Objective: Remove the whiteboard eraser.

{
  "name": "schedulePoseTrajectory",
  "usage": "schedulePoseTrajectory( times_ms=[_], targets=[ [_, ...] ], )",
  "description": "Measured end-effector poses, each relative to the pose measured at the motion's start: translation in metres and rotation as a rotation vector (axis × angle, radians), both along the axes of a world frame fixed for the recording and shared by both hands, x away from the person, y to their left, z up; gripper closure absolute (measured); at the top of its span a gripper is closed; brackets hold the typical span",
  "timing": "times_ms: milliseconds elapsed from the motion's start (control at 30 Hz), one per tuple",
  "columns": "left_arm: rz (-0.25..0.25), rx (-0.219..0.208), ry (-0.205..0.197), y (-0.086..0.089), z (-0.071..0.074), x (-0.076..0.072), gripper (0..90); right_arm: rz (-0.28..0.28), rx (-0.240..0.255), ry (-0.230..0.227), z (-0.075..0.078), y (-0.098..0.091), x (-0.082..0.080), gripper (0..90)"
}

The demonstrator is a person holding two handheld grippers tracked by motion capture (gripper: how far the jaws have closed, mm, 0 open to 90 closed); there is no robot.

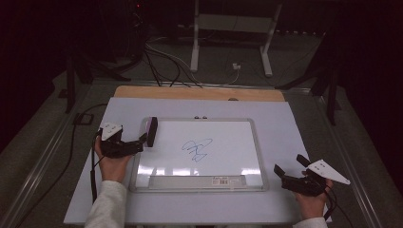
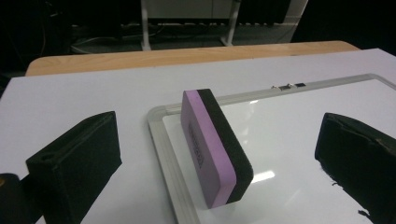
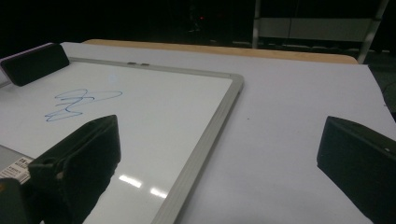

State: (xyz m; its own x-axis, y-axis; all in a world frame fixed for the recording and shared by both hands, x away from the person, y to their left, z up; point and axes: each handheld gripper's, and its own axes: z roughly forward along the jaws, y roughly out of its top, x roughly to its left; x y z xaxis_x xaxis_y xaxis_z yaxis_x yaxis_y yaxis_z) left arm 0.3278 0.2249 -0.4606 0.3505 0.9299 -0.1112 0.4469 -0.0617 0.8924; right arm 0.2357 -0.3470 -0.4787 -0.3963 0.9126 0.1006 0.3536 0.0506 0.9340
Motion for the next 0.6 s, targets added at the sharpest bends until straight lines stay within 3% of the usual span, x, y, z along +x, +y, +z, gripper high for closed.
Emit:
schedulePoseTrajectory(
  times_ms=[600],
  targets=[
    [-0.013, -0.008, 0.038, -0.009, -0.006, 0.018, 3.7, 0.002, -0.003, 0.01, -0.001, 0.0, 0.001, 0.0]
  ],
)
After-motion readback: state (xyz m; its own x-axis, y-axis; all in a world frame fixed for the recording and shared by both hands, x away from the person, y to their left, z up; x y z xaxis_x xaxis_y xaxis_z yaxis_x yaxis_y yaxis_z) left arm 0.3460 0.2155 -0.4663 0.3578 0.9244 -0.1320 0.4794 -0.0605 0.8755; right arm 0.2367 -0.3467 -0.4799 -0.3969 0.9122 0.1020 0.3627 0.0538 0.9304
